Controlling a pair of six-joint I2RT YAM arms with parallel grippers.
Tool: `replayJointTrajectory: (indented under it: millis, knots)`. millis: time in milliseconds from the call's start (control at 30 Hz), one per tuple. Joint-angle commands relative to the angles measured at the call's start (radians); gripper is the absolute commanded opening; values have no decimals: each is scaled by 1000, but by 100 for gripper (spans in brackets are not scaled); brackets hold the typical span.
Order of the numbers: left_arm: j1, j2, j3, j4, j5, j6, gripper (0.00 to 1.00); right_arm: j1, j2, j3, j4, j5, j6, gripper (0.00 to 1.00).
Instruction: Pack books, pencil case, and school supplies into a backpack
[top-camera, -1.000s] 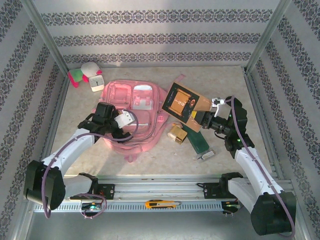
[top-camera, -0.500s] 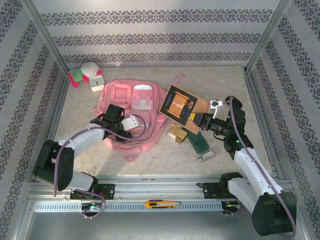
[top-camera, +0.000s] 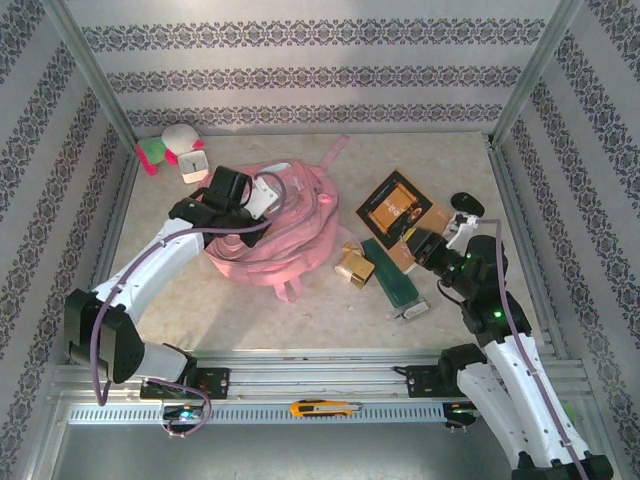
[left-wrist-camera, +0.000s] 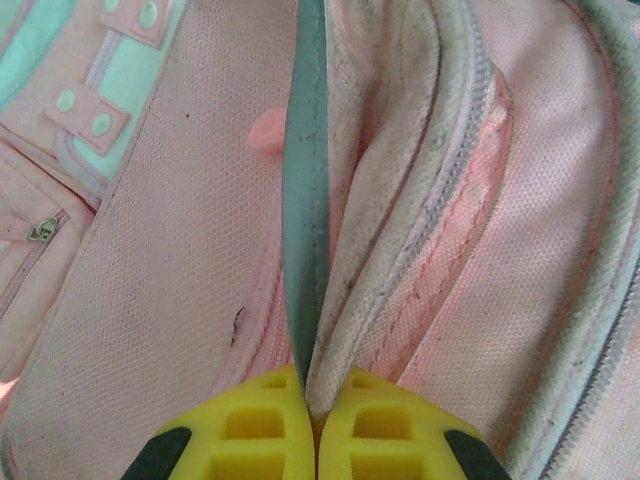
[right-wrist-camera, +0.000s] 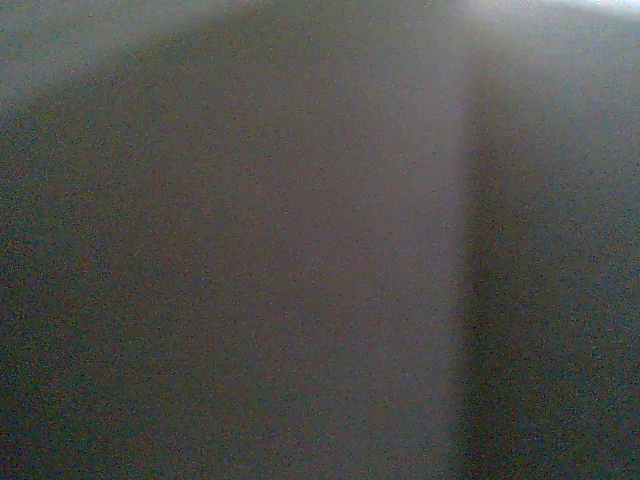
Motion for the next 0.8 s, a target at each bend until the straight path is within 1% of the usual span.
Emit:
replayJointTrajectory:
  millis: [0,67,167,233,300,367,433,567,633,700,767]
  knots:
    - [-9,-32,74,-82,25,-248,0,96,-16,23,-30,108,133,0]
    - [-10,-28,122,-100,19,-271,0,149,-8,29,-5,107,173,0]
    - [-36,-2,153,-147,-64,-216,0,187,10,29,57,63,222,0]
    - [-37,5,156,-149,-49,-212,0,197,36,19,102,12,266,0]
    - [-37,-7,166,-127,-3,-244,0,239,61,14,128,4,296,0]
    - [-36,-18,192,-104,28,-283,0,310,65,17,119,72,308,0]
    - [-36,-19,235,-104,32,-307,0,370,58,6,123,140,337,0]
    - [-14,-3,314,-124,24,-345,0,473,53,-45,186,262,396,0]
    - [10,12,332,-142,32,-370,0,528,73,-75,259,330,422,0]
    - [23,19,337,-149,75,-375,0,578,122,-95,346,389,436,0]
    - [25,22,329,-138,101,-381,0,634,186,-120,476,487,460,0]
